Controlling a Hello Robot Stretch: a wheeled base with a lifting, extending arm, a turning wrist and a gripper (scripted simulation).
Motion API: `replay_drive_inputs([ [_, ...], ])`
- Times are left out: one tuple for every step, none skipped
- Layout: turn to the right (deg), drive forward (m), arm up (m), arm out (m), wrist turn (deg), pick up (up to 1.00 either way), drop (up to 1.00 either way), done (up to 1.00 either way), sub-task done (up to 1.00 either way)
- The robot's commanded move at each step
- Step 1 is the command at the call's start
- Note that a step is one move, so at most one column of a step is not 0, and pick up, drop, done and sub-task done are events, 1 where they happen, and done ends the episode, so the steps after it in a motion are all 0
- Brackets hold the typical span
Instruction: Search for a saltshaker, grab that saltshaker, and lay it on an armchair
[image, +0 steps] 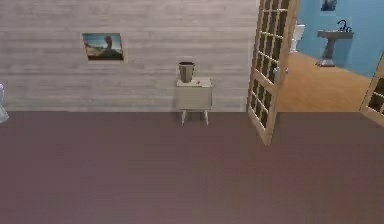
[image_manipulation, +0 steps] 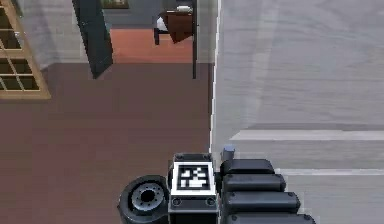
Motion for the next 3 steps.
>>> replay_drive_inputs([
  [45.0, 0.00, 0.00, 0.00, 0.0, 0.00, 0.00, 0.00, 0.00],
  [24.0, 0.00, 0.00, 0.00, 0.0, 0.00, 0.00, 0.00, 0.00],
  [0.0, 0.85, 0.00, 0.00, 0.0, 0.00, 0.00, 0.00, 0.00],
])
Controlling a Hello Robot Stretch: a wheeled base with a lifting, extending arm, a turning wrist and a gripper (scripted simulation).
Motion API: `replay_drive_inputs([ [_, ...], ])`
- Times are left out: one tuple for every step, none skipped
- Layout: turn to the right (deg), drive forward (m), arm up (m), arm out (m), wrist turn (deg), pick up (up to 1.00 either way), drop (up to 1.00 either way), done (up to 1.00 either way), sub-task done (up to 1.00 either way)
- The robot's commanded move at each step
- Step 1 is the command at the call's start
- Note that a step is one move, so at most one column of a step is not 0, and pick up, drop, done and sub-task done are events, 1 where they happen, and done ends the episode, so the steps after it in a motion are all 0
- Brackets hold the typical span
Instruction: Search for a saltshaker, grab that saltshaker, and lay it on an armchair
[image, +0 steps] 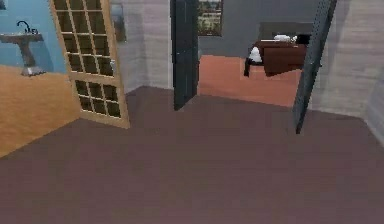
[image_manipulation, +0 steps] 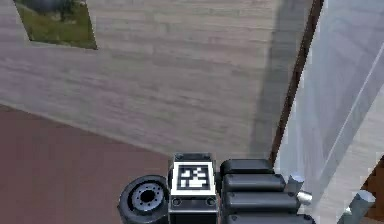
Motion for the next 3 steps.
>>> replay_drive_inputs([
  [9.0, 0.00, 0.00, 0.00, 0.0, 0.00, 0.00, 0.00, 0.00],
  [0.0, 1.00, 0.00, 0.00, 0.0, 0.00, 0.00, 0.00, 0.00],
  [0.0, 1.00, 0.00, 0.00, 0.0, 0.00, 0.00, 0.00, 0.00],
])
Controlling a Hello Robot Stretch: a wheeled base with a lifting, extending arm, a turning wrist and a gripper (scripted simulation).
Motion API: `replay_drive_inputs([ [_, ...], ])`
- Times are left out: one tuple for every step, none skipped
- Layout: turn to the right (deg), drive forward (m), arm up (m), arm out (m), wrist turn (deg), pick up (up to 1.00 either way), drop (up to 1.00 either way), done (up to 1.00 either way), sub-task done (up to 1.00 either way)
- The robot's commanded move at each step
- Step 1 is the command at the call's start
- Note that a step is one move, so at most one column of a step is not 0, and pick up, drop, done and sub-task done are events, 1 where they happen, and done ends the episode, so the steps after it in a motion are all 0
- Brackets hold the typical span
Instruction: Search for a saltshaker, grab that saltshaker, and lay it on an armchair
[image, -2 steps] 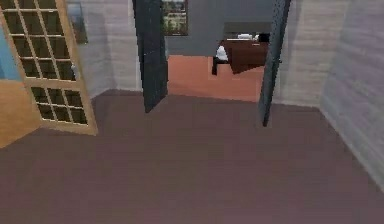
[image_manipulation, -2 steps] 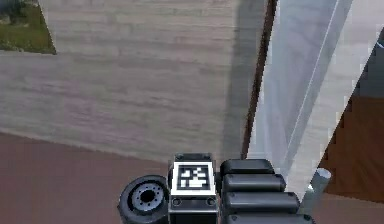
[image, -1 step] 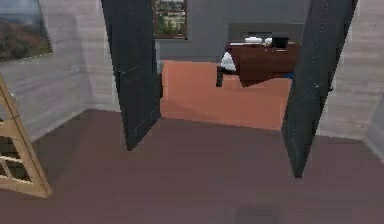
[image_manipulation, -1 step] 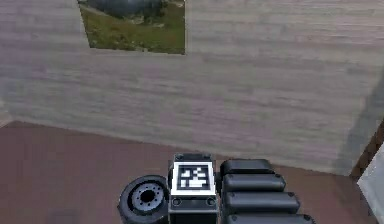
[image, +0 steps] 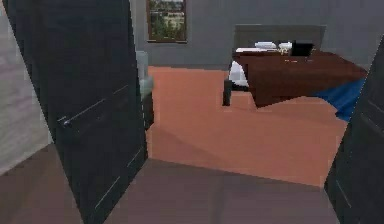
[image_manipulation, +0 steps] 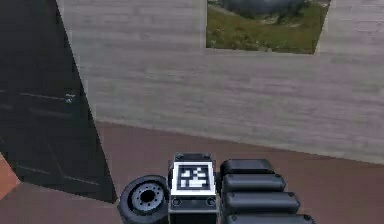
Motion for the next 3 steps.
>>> replay_drive_inputs([
  [0.0, 1.00, 0.00, 0.00, 0.0, 0.00, 0.00, 0.00, 0.00],
  [0.0, 1.00, 0.00, 0.00, 0.0, 0.00, 0.00, 0.00, 0.00],
  [0.0, 0.65, 0.00, 0.00, 0.0, 0.00, 0.00, 0.00, 0.00],
])
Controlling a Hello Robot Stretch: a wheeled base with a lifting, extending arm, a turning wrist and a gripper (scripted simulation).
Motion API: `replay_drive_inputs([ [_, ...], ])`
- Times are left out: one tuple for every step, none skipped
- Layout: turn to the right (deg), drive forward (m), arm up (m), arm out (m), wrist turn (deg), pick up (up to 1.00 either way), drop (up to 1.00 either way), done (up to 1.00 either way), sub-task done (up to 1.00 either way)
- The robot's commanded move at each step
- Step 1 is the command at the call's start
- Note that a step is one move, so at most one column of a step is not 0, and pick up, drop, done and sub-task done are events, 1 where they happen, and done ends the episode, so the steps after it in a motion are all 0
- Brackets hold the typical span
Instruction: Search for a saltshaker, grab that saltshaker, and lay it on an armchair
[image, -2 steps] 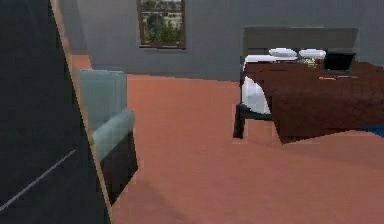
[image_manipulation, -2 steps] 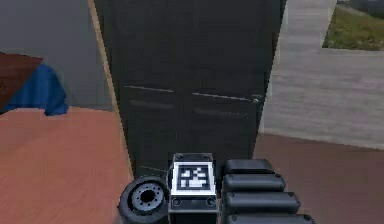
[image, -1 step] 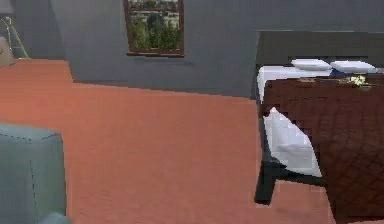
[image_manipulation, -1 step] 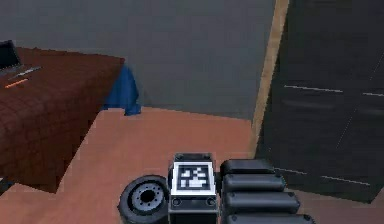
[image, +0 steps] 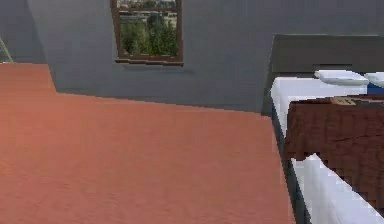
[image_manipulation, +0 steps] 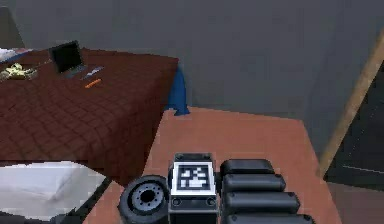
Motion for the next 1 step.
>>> replay_drive_inputs([
  [-18.0, 0.00, 0.00, 0.00, 0.0, 0.00, 0.00, 0.00, 0.00],
])
